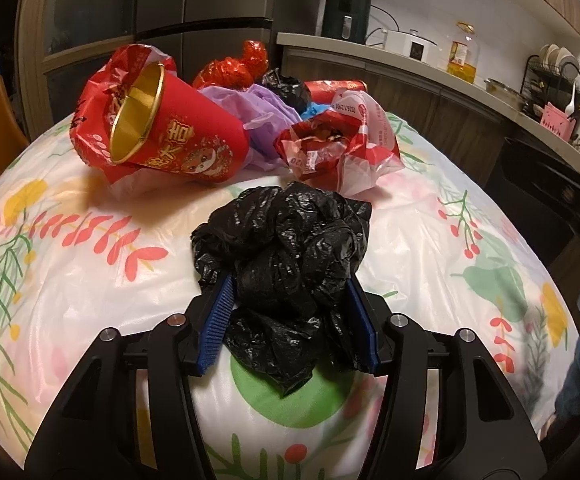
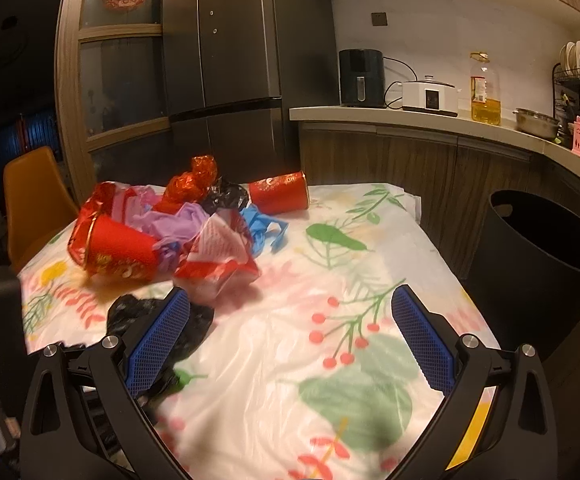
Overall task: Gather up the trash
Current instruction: 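Grasp the black plastic bag with the left gripper and lift it, then grasp the red-white wrapper with the right gripper while the left gripper holds the black bag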
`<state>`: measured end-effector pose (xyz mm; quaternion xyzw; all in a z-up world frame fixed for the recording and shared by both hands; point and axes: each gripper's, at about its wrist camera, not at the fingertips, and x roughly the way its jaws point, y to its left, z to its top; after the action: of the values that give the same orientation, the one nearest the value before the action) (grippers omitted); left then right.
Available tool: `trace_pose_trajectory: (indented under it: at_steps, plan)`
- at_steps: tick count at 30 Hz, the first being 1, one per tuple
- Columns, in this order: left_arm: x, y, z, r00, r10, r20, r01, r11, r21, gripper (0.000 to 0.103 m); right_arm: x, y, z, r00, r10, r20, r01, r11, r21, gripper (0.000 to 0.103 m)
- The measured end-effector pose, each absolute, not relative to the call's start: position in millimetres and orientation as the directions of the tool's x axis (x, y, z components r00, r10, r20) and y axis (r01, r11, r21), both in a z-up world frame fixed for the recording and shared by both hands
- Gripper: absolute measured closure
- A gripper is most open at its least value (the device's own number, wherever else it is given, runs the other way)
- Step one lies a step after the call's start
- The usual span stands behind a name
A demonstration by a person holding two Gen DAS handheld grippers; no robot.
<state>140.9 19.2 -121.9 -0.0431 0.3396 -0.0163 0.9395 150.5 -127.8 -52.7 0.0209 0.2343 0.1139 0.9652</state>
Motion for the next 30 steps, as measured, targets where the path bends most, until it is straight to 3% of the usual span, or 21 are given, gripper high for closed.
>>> trace_pose_trajectory:
  at_steps: [8, 18, 25, 27, 30]
  plan:
    - [134, 33, -116, 0.787, -0.025, -0.616, -0.053, 0.993, -0.109, 0.080, 185, -114, -55, 0.836, 0.288, -0.466, -0.243, 0.958, 0.155, 0.007]
    - [103, 58, -84, 0.845, 0.027, -0.534, -0.098, 0.990, -0.104, 0.085, 218, -72, -63, 0.801, 0.359, -0.480, -0.320, 0.933, 0.165, 0.017]
    - [100, 63, -76, 0.851, 0.039, -0.524, -0.108, 0.989, -0.102, 0.085, 235, -61, -84, 0.766, 0.342, -0.545, -0.318, 0.937, 0.142, 0.053]
    - [98, 63, -75, 0.854, 0.038, -0.519, -0.107, 0.989, -0.103, 0.085, 233, -63, -85, 0.758, 0.357, -0.547, -0.328, 0.932, 0.154, 0.070]
    - [95, 60, -71, 0.862, 0.037, -0.506, -0.102, 0.990, -0.101, 0.085, 227, -65, -82, 0.766, 0.355, -0.536, -0.330, 0.933, 0.145, 0.079]
